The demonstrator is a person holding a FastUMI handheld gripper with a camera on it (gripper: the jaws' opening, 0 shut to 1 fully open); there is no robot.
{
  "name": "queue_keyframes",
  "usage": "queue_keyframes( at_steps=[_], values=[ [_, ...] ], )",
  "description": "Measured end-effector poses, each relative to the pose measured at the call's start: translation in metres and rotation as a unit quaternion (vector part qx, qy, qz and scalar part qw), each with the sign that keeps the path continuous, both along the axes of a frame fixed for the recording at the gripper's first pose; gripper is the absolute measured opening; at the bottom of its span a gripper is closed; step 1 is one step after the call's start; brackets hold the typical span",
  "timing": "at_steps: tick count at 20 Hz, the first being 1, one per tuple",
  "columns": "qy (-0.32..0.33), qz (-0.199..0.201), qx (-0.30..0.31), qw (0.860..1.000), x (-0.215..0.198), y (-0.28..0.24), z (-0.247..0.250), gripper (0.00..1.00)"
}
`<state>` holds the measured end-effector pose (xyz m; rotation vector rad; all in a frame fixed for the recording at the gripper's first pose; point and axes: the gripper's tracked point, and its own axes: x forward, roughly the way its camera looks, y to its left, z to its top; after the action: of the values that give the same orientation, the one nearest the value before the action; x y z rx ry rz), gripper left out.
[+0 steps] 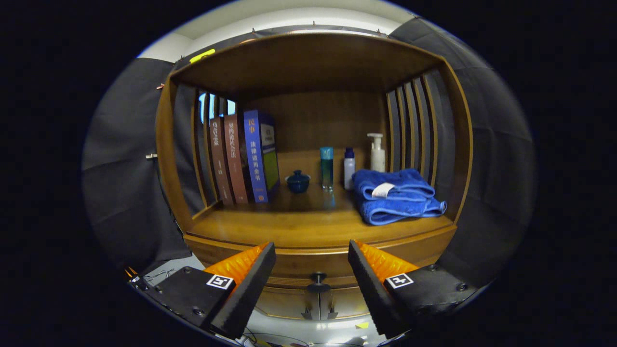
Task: Pull open the drawer, take out the items inside it, and place them on the countertop above the cabinet.
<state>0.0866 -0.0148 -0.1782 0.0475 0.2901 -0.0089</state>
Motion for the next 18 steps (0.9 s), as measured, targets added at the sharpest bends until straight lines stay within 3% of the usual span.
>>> queue_keyframes(
  at_steps=[14, 16, 18],
  values=[
    [0.101, -0.015, 0.017, 0.995, 0.029, -0.006, -0.108, 0.99],
    [0.110, -0.015, 0.015, 0.994, 0.030, -0.007, -0.116, 0.93],
    [0.121, -0.014, 0.010, 0.993, 0.027, -0.004, -0.122, 0.72]
  ],
)
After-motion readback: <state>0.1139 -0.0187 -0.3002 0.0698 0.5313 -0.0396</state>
